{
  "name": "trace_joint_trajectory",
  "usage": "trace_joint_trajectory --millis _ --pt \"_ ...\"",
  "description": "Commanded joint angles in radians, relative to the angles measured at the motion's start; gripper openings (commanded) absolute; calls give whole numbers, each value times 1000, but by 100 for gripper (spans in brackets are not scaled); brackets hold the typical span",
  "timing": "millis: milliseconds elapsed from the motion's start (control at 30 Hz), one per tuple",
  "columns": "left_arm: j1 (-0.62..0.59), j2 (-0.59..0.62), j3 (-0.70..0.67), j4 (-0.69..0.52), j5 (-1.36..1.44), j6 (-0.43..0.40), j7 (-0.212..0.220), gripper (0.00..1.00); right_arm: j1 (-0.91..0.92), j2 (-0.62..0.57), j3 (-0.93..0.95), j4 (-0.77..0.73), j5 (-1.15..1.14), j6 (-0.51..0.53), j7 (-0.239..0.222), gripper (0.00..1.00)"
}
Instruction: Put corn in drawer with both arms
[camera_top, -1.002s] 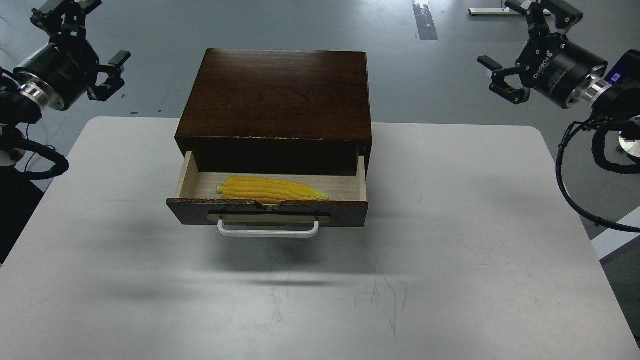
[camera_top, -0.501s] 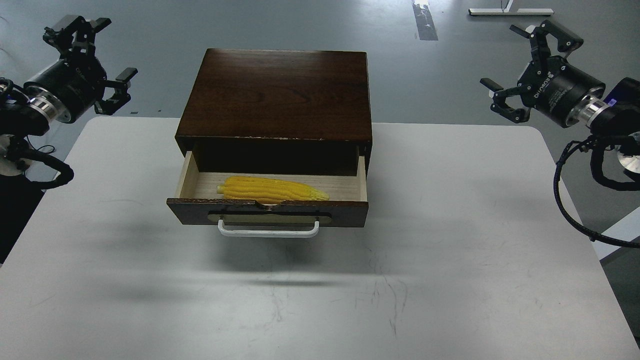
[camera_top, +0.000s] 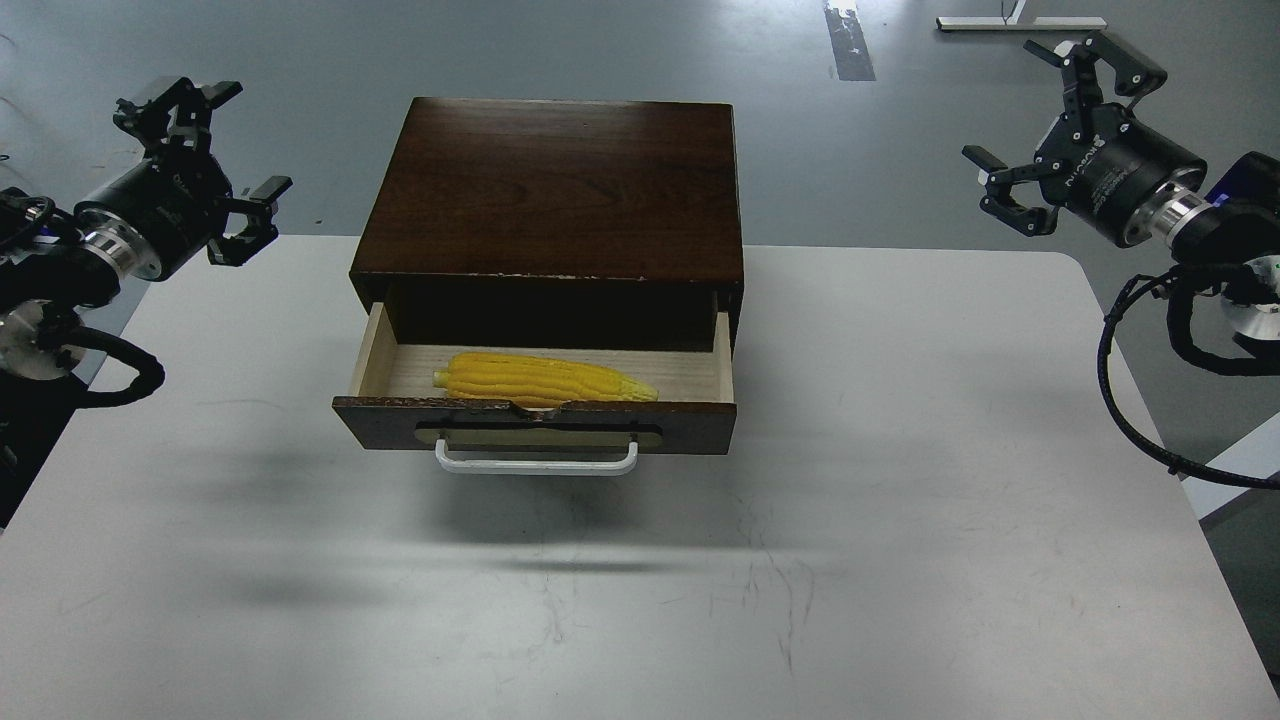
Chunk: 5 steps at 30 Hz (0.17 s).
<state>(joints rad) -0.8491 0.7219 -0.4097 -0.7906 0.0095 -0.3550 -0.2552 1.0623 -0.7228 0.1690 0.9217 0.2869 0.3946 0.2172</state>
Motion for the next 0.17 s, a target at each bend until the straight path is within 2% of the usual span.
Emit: trace_joint_trajectory --millis 0,134 --pt "4 -10 0 1 0 4 1 98 -1 2 3 6 2 -5 -4 100" --pt "4 -10 -1 1 0 2 1 98 -1 9 3 12 -2 -5 -2 100"
